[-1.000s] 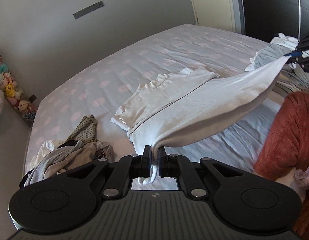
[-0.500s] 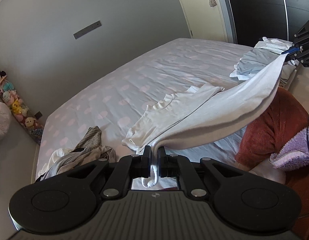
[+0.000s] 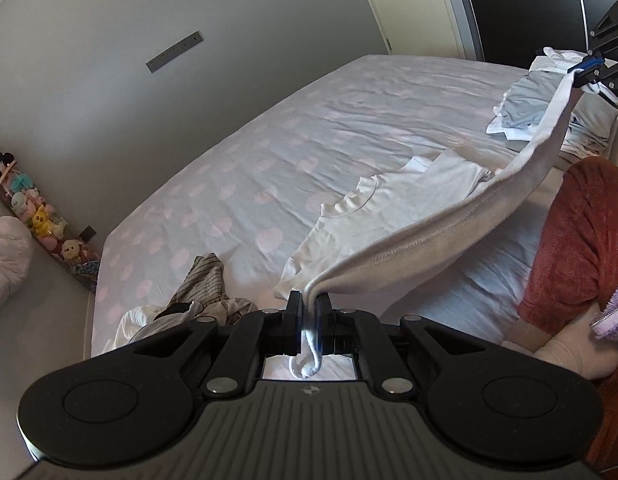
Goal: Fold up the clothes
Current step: 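Lift the hem with both grippers and fold it toward the collar, then lower the folded hem onto the shirt and open both grippers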
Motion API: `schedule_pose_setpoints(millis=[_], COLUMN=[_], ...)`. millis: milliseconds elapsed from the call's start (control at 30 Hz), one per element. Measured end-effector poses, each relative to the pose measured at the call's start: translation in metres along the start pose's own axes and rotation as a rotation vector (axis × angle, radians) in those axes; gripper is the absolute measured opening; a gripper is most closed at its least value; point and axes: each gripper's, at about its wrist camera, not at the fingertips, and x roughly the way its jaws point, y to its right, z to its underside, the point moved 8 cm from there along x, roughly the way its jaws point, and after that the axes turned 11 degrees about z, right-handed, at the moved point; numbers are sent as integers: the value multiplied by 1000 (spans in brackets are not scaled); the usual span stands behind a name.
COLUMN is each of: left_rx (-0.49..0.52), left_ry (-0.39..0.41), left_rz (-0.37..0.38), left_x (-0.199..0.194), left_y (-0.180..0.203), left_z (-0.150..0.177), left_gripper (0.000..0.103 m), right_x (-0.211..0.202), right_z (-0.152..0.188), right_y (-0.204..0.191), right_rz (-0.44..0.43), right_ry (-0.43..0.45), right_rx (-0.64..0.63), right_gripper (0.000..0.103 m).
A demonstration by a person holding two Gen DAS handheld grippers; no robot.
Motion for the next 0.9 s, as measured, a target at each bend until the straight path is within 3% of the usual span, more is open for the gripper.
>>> schedule_pose_setpoints(millis=[367,533,900], left_rx=[17,1,-78], left_ry=[-69,-120,-260], left_rz=[1,38,111], left_x=[84,138,274], left_y=[-59,-81,-126], left_z=[-34,-42,-27], left_gripper=[4,4,4], right_x=[103,161,321], right_z=[-46,-59,-62], right_y=[17,14,-13], right_rz=[-13,-32,-130], right_ry=[-7,-34,-152], right_rx=[-12,-24,-14], right_gripper=[7,7,7])
